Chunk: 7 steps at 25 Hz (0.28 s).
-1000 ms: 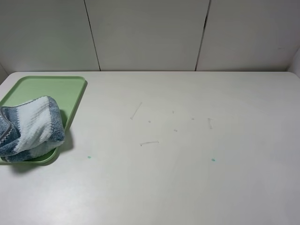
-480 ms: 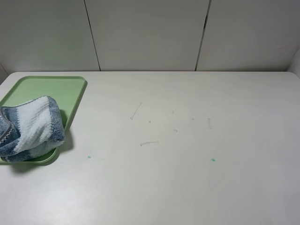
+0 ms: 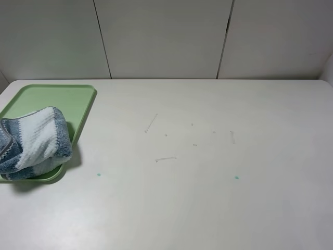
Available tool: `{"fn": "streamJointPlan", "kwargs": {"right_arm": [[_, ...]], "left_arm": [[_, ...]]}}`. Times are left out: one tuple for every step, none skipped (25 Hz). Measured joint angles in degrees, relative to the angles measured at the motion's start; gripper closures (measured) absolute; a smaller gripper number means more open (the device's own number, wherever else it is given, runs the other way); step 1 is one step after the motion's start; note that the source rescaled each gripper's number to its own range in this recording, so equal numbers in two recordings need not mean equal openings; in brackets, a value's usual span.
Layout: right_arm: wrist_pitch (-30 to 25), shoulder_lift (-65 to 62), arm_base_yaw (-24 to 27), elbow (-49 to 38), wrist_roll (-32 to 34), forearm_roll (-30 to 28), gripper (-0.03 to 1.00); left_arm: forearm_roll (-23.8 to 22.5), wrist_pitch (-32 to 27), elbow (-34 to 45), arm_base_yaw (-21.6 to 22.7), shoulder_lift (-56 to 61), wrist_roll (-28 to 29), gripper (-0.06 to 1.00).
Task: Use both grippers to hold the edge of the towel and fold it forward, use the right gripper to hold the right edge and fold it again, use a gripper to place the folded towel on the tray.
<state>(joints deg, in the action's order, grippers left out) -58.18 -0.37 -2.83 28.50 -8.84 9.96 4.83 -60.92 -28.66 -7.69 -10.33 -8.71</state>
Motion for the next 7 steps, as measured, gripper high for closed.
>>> {"fn": "streamJointPlan", "kwargs": {"right_arm": [[0.0,0.0,0.0,0.0,0.0,0.0,-0.03],[0.0,0.0,0.0,0.0,0.0,0.0,-0.03],[0.0,0.0,0.0,0.0,0.0,0.0,-0.03],[0.0,0.0,0.0,0.0,0.0,0.0,-0.03],[0.0,0.0,0.0,0.0,0.0,0.0,-0.03],[0.0,0.0,0.0,0.0,0.0,0.0,-0.03],[0.0,0.0,0.0,0.0,0.0,0.0,-0.03]], "left_arm": [[0.0,0.0,0.0,0.0,0.0,0.0,-0.06],[0.0,0.0,0.0,0.0,0.0,0.0,-0.06],[0.0,0.0,0.0,0.0,0.0,0.0,-0.06],[0.0,0.0,0.0,0.0,0.0,0.0,-0.06],[0.0,0.0,0.0,0.0,0.0,0.0,-0.06],[0.0,0.0,0.0,0.0,0.0,0.0,-0.06],[0.0,0.0,0.0,0.0,0.0,0.0,-0.06]]}}
